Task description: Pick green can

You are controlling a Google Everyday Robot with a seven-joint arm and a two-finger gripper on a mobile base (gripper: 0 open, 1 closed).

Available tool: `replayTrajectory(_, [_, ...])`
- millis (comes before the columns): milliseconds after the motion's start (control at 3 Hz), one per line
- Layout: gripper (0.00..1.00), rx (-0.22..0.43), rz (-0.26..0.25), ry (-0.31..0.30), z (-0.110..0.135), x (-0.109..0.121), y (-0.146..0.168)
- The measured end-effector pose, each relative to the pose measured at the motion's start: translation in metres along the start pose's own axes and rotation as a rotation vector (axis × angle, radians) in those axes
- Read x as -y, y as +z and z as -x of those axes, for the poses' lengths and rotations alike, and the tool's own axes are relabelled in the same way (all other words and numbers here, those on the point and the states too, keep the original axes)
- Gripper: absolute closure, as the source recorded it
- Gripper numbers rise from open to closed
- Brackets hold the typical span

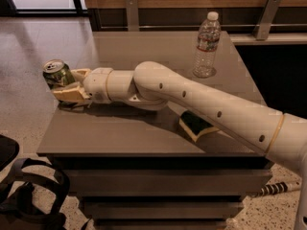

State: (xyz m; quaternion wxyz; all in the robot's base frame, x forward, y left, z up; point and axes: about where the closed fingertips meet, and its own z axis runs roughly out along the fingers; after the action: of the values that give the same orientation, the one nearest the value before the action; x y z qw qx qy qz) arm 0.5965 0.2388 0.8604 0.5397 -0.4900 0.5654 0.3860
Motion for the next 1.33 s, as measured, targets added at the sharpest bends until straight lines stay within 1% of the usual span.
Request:
replayTrajectory(333, [1.00, 0.000, 0.000, 0.000, 0.000, 0.000, 0.000])
replayTrajectory(667, [1.00, 0.025, 0.026, -0.034, 0.017, 0.000, 0.003])
replayTrajectory(1000, [1.00, 0.071, 0.040, -0.100, 0.048, 0.004, 0.000])
replayTrajectory(1333, [1.00, 0.103, 0.030, -0.176, 0.079, 0.006, -0.014])
